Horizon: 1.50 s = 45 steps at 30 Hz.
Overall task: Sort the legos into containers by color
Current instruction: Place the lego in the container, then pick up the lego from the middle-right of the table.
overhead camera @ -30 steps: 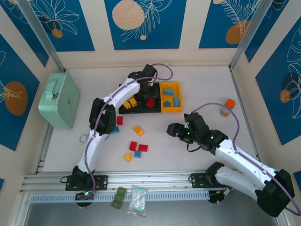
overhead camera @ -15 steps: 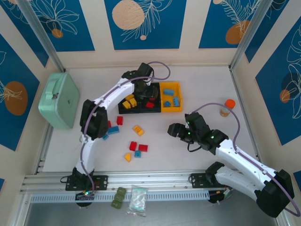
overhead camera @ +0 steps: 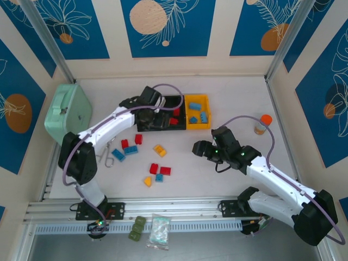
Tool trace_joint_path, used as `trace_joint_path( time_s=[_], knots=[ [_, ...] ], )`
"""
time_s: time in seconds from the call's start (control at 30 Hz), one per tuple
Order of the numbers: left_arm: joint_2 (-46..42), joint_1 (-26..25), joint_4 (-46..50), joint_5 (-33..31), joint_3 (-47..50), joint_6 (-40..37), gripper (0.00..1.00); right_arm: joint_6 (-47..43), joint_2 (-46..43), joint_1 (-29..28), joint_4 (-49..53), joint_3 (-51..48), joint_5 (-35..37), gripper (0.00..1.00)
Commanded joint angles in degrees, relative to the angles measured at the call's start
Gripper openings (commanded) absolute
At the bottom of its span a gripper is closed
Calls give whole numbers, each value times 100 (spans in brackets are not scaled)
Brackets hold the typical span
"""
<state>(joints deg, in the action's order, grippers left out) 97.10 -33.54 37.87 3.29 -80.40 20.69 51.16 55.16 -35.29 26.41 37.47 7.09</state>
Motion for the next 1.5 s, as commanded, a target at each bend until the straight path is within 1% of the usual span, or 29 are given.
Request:
trace_joint_path(
  time_s=[0.0, 0.2, 0.3, 0.4, 0.53, 0.7, 0.8, 0.83, 0.93, 1.07, 1.17, 1.3, 1.4, 1.47],
  knots=[
    [-602, -12, -198, -206, 549, 85, 57, -231, 111, -65, 100, 240, -89, 72],
    [-1386, 15, -336, -393, 1623, 410, 57, -336, 366, -88, 177, 465, 25, 73],
    [-1727, 20, -480, -324, 2094, 610, 58, -346, 565, -36, 624, 711, 371, 73],
    [-2090, 14, -724, -81, 2560, 789, 58, -327, 792, 146, 1255, 1026, 766, 73],
    [-2548, -28, -1114, 396, 3101, 950, 58, -286, 1037, 774, 1892, 1207, 958, 74],
    [-2975, -187, -1595, 875, 3656, 1241, 58, -466, 1261, 1595, 2268, 1179, 1169, 75],
    [-3087, -334, -1826, 995, 3905, 1384, 59, -635, 1369, 2010, 2237, 1073, 1247, 77],
    [-3092, -371, -1872, 1006, 3957, 1426, 59, -672, 1424, 2146, 2191, 1023, 1288, 80],
    [-3035, -448, -1973, 1007, 4032, 1516, 59, -844, 1674, 2536, 2012, 937, 1202, 81],
    [-2936, -505, -2083, 1012, 4029, 1592, 59, -1032, 2094, 2782, 1750, 948, 1150, 80],
    [-2873, -525, -2124, 998, 4023, 1623, 59, -1092, 2425, 2950, 1584, 962, 1078, 79],
    [-2841, -557, -2124, 968, 4017, 1644, 59, -1168, 2762, 3085, 1398, 1035, 876, 73],
    [-2872, -562, -2111, 922, 4056, 1650, 59, -1186, 2940, 3107, 1323, 1068, 675, 66],
    [-2890, -561, -2107, 894, 4090, 1666, 59, -1207, 3039, 3098, 1309, 1078, 604, 59]
  ],
)
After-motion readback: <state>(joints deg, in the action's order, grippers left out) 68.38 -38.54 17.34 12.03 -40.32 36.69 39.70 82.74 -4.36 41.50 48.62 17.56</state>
